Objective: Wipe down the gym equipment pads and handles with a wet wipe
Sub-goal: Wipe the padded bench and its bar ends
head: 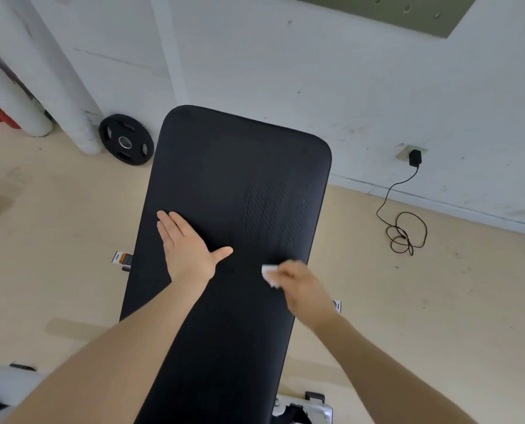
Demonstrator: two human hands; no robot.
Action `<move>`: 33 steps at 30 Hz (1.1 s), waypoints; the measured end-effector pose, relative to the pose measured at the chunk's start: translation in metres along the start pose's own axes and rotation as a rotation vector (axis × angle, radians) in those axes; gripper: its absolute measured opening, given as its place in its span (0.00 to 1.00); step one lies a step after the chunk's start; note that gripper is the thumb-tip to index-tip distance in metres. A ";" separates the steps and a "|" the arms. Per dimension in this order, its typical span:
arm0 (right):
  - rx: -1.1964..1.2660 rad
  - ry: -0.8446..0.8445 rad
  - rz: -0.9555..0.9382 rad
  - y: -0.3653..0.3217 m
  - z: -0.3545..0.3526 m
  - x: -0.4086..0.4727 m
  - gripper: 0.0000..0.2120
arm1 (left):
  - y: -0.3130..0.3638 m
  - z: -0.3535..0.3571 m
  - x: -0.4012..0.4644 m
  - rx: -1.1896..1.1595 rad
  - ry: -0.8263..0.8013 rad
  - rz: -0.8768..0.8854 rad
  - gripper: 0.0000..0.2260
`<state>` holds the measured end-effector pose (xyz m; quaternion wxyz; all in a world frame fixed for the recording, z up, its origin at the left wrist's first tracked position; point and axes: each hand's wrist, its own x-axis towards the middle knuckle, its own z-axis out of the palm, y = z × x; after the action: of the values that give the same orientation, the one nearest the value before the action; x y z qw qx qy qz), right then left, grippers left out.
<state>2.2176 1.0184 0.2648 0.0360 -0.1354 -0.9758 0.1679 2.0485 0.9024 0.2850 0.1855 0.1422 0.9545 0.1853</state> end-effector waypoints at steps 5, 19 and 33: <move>0.055 0.512 0.294 0.046 -0.077 0.082 0.10 | 0.003 -0.001 0.000 0.014 -0.012 -0.005 0.56; 0.224 0.141 0.058 0.022 0.018 -0.018 0.14 | -0.006 0.009 0.007 -0.069 0.037 0.027 0.56; 0.276 0.547 0.487 -0.033 0.008 -0.014 0.13 | -0.118 0.026 -0.054 -0.004 -0.007 0.210 0.50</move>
<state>2.2219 0.9820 0.2675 0.2717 -0.3965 -0.8378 0.2588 2.0829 0.7865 0.2307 0.1686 0.2416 0.9333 0.2053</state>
